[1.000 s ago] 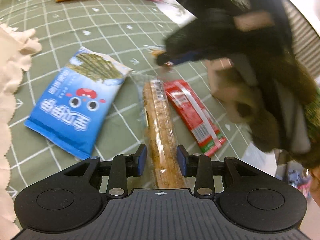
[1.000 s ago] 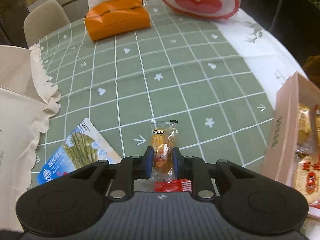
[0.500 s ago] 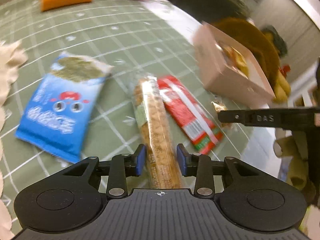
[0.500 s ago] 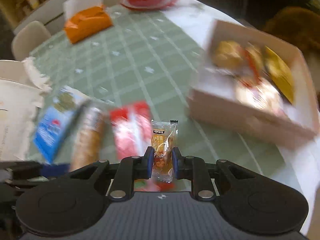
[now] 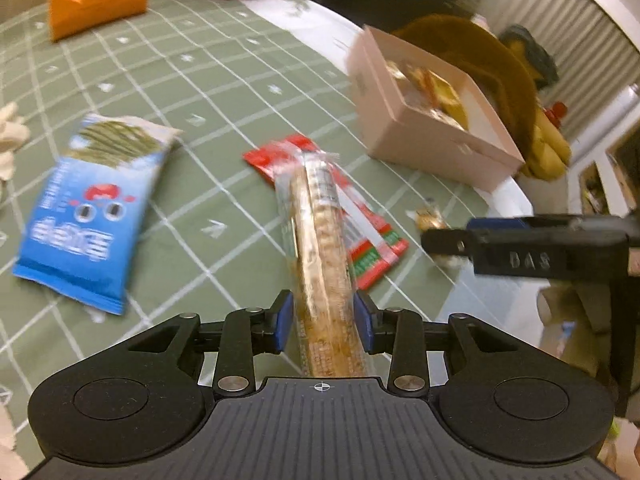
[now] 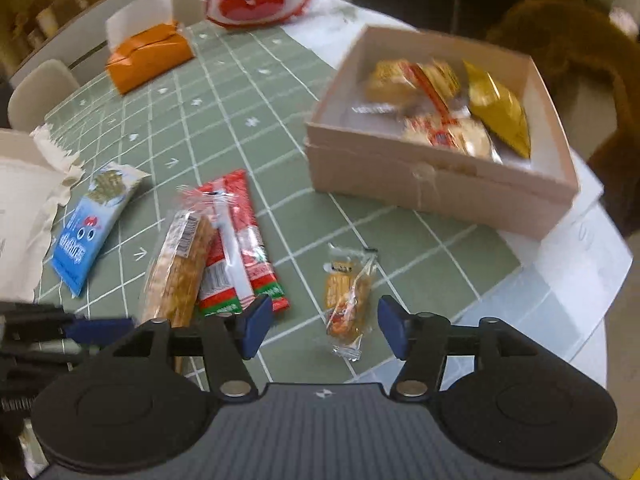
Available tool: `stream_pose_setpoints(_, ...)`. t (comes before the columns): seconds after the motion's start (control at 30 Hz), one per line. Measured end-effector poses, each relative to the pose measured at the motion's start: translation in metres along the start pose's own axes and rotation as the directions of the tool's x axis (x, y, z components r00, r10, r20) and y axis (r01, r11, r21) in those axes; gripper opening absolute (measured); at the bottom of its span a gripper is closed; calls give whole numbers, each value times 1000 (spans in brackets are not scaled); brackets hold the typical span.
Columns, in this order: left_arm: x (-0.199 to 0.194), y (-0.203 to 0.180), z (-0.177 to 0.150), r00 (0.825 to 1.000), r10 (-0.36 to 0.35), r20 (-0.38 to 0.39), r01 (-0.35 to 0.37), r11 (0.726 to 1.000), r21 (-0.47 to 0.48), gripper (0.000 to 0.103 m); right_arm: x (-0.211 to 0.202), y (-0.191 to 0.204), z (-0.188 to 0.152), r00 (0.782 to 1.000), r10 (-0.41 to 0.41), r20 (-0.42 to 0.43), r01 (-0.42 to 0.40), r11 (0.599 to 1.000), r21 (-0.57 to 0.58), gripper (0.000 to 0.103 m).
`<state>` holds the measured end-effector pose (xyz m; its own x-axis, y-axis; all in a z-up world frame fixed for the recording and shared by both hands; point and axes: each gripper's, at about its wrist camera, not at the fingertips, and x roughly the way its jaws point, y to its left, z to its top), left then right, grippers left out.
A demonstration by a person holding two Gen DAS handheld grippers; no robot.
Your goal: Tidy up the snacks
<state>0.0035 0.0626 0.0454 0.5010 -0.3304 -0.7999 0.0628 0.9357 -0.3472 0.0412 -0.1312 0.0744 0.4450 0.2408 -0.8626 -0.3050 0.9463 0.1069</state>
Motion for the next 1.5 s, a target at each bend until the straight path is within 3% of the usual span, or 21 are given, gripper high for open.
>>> stream_pose_setpoints(0.17, -6, 15, 0, 997, 68, 33, -66, 996, -66, 38, 8, 28, 5, 999, 40, 1, -40, 991, -127, 68)
stream_pose_setpoints(0.47, -10, 26, -3, 996, 76, 35, -72, 990, -118, 38, 47, 62, 21, 998, 39, -56, -51, 973, -224, 68)
stream_pose_setpoints(0.53, -10, 27, -3, 997, 73, 34, -69, 990, -122, 38, 47, 65, 18, 997, 42, -63, -56, 970, -238, 67)
stream_pose_setpoints(0.57, -10, 28, -3, 997, 70, 33, -66, 990, -124, 38, 46, 66, 16, 997, 48, -67, -63, 968, -245, 60)
stream_pose_setpoints(0.93, 2, 25, 0, 998, 55, 20, -52, 990, -129, 39, 18, 32, -19, 997, 1, -80, -10, 993, -114, 56)
stream_pose_setpoints(1.1, 13, 6, 4, 997, 72, 9, -72, 996, -43, 38, 6, 12, -42, 996, -16, -90, 11, 998, -58, 56)
stream_pose_setpoints(1.23, 17, -8, 0, 1000, 17, -26, -16, 1000, 9, 37, -3, 8, -55, 995, -32, -95, 24, 996, -82, 57)
stream_pose_setpoints(1.33, 18, -21, -5, 998, -12, -55, 15, 998, 57, 37, -5, 8, -60, 994, -16, -112, 7, 996, -85, 62)
stream_pose_setpoints(1.5, 22, -25, -5, 999, 28, -30, -27, 999, 43, 39, -3, 9, -62, 995, -4, -105, -2, 998, -63, 74)
